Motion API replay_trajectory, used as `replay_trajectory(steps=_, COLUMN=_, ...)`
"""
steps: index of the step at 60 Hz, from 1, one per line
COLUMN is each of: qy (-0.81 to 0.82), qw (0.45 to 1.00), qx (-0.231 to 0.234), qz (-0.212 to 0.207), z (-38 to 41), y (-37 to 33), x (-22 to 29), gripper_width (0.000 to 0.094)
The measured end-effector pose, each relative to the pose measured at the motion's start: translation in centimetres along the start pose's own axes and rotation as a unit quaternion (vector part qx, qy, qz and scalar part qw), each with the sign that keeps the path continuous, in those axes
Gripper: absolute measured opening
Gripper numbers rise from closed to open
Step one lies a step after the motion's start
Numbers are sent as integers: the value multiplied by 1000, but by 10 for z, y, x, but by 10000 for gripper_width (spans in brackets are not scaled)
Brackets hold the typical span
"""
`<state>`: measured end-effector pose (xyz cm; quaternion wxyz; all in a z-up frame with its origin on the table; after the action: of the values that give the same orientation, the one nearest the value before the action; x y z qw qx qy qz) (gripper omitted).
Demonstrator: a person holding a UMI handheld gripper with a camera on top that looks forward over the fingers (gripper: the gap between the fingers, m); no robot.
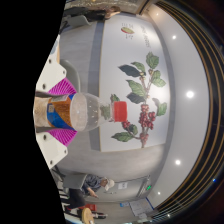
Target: Pour water
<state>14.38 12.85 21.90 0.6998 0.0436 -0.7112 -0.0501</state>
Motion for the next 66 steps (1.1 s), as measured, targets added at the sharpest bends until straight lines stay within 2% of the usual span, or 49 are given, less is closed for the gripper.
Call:
replay_trajectory(steps=4, qy=1, qw=999, qx=13, qz=32, z=0, y=9, x=-27, gripper_width=394)
replay_trajectory(steps=5, qy=-6, qw=999, qx=11, qz=38, z=-11, y=14, x=-47, gripper_width=395)
replay_trajectory(steps=15, qy=-20, qw=997, qx=19, qz=75, z=-15, y=18, x=-83, gripper_width=398)
replay_trajectory(steps=17, qy=-19, qw=998, qx=21, qz=64, z=-18, y=17, x=-79, gripper_width=396)
replay_trajectory(steps=28, qy=4, qw=997, qx=17, qz=73, z=-25, y=19, x=-80, gripper_width=404)
replay_trajectory(steps=35, qy=3, qw=995, qx=18, qz=94, z=-22, y=22, x=-85, gripper_width=571)
replay_trajectory(steps=38, qy=9, qw=992, qx=19, qz=123, z=-20, y=18, x=-91, gripper_width=739)
replay_trajectory(steps=40, qy=18, qw=991, qx=26, qz=127, z=-19, y=11, x=-85, gripper_width=860)
replay_trajectory(steps=43, qy=29, qw=991, qx=36, qz=124, z=-15, y=0, x=-77, gripper_width=847)
replay_trajectory(steps=55, qy=18, qw=987, qx=45, qz=152, z=-13, y=-71, x=-64, gripper_width=850)
replay_trajectory(steps=66, qy=16, qw=983, qx=59, qz=176, z=11, y=-169, x=-75, gripper_width=850)
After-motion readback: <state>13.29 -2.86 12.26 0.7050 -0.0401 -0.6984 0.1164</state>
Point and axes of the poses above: the point between the fingertips, and its own axes, seen from behind it with the camera up: z to the left, x up, y forward, the way the camera looks, the point moved 5 cm from there along -y, backward, against the way the camera looks, and after that the axes turned 3 degrees about x, right-handed, at the moved point
